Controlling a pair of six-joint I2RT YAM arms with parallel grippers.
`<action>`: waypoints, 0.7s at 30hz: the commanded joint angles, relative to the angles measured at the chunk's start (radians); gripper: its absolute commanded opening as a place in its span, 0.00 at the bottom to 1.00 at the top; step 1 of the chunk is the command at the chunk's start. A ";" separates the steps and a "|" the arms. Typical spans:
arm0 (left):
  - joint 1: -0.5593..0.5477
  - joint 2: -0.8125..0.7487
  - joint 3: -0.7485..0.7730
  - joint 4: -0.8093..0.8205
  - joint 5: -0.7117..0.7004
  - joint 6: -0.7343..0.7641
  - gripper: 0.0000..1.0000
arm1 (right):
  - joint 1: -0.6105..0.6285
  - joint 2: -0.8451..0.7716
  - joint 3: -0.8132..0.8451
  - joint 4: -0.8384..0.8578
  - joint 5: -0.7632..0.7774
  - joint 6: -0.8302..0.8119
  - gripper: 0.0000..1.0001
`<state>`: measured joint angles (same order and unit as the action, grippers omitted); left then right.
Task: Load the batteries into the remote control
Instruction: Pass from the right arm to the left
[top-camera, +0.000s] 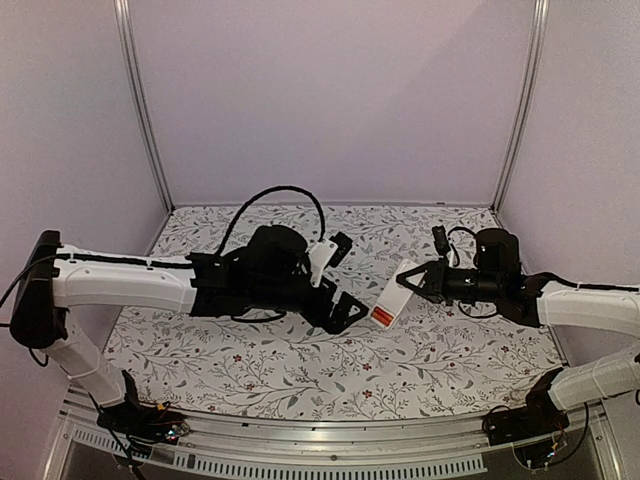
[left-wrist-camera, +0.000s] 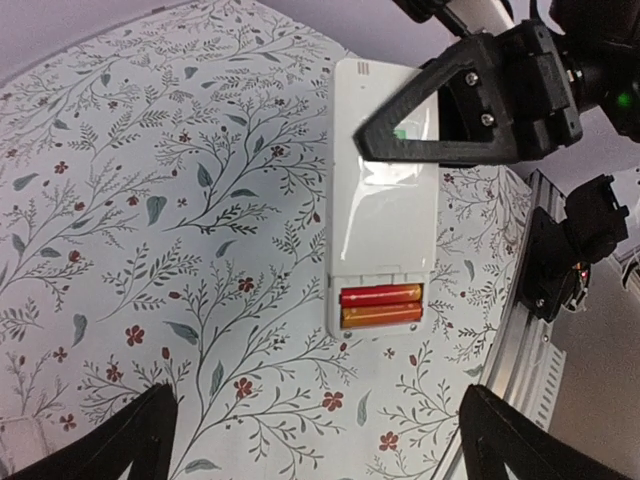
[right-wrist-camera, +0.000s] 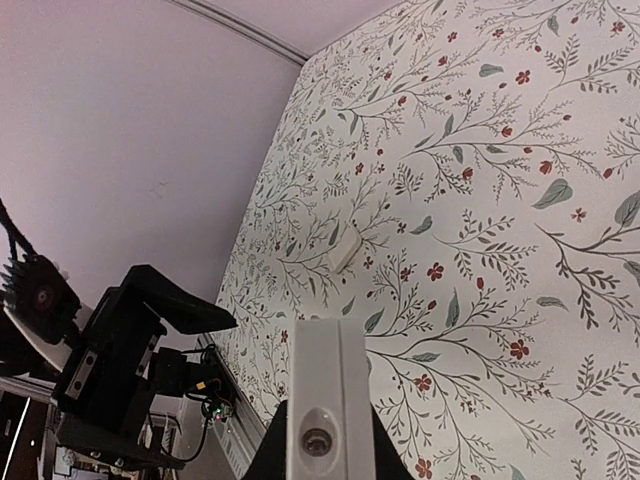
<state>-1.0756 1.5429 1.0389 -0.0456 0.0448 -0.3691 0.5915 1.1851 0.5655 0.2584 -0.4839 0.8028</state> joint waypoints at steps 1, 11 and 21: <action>-0.069 0.120 0.125 -0.054 -0.126 0.047 1.00 | 0.040 0.038 -0.015 0.073 0.083 0.056 0.02; -0.109 0.312 0.318 -0.143 -0.195 0.070 0.96 | 0.081 0.119 -0.040 0.216 0.082 0.129 0.06; -0.105 0.389 0.393 -0.206 -0.212 0.088 0.78 | 0.099 0.141 -0.056 0.276 0.075 0.165 0.07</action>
<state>-1.1770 1.9015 1.3979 -0.2035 -0.1516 -0.2951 0.6807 1.3197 0.5205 0.4656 -0.4160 0.9443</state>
